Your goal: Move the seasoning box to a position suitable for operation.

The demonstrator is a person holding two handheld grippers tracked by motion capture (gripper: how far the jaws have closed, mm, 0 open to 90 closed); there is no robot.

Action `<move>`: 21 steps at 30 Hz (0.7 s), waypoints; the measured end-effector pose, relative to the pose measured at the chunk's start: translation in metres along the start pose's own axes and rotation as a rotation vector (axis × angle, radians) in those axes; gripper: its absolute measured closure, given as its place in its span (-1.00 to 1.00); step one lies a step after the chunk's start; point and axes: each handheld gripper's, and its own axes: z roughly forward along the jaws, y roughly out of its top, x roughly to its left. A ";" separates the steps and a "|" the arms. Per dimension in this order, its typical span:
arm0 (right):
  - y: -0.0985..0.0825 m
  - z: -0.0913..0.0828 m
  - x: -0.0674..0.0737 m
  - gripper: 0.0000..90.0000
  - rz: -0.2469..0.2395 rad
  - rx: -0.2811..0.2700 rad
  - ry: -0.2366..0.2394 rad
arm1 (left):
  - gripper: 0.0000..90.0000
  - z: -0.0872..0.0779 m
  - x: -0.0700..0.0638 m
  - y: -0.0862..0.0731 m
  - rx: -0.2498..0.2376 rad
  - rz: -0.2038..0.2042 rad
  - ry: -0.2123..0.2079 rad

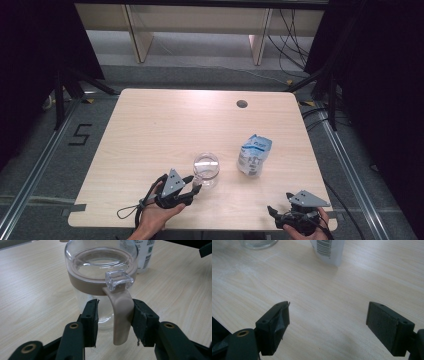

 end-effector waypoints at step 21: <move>0.001 0.000 0.001 -0.54 -0.016 -0.005 0.005 | 0.60 0.004 0.015 0.001 -0.001 -0.002 0.050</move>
